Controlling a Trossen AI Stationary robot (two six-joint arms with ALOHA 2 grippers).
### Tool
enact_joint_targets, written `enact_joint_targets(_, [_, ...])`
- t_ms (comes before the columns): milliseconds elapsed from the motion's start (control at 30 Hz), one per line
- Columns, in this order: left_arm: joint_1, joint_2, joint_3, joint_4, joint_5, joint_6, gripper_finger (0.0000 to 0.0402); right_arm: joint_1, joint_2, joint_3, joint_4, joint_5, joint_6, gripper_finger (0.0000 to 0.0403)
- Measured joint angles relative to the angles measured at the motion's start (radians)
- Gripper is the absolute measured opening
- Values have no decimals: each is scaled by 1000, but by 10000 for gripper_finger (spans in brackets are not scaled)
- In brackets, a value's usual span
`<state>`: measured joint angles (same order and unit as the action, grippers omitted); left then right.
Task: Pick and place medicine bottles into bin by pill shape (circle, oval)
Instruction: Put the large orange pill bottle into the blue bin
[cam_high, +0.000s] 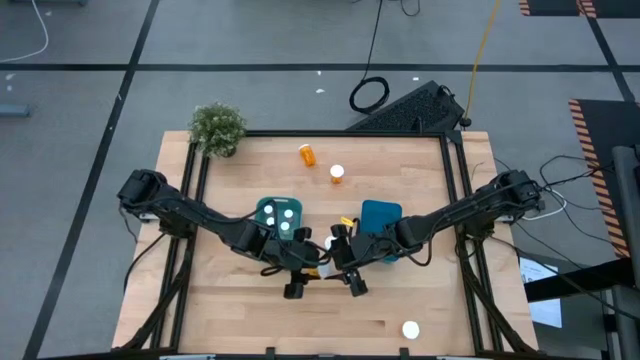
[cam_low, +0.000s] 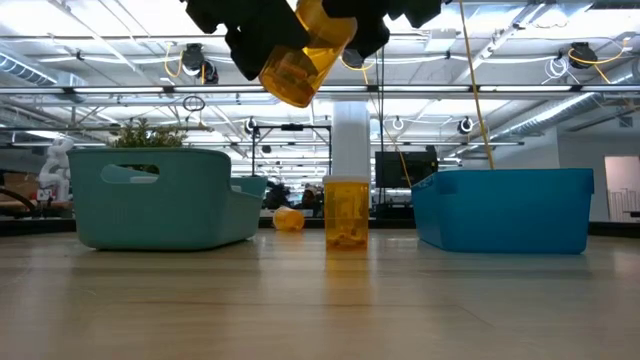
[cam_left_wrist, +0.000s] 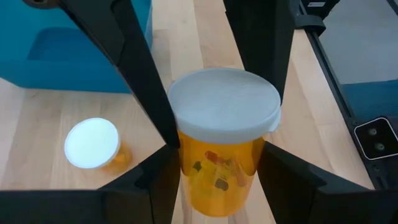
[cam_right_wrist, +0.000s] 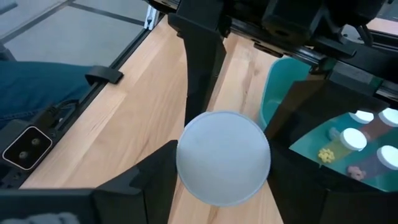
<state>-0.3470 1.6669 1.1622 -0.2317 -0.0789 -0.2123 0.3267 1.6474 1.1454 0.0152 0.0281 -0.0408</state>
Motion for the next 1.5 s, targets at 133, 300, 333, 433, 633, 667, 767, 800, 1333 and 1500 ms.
enact_joint_targets(133, [-8,0,0,1,-51,1,209,0,-6,0,-16,3,-1,215])
enact_joint_targets(300, [-21,0,0,14,-106,37,266,-1,-25,0,-71,1,35,213])
enact_joint_targets(333, [-21,-5,0,12,-120,46,281,-3,-33,0,-84,2,41,212])
enact_joint_targets(433, [-17,-21,1,-4,-178,62,321,-5,-62,0,-134,2,78,212])
enact_joint_targets(633, [20,-96,1,-111,-219,79,356,-5,-125,0,-320,63,144,211])
enact_joint_targets(667, [29,-112,1,-126,-225,79,357,-5,-140,0,-359,98,158,211])
enact_joint_targets(767, [48,-159,1,-173,-261,75,350,-11,-179,0,-494,180,213,211])
enact_joint_targets(800, [54,-173,1,-193,-273,75,346,-13,-191,0,-533,195,233,211])
enact_joint_targets(1333, [160,-198,0,-244,-290,129,278,-149,-453,-258,-659,259,417,212])
enact_joint_targets(1500, [183,-198,0,-238,-288,140,277,-240,-484,-394,-599,212,423,212])
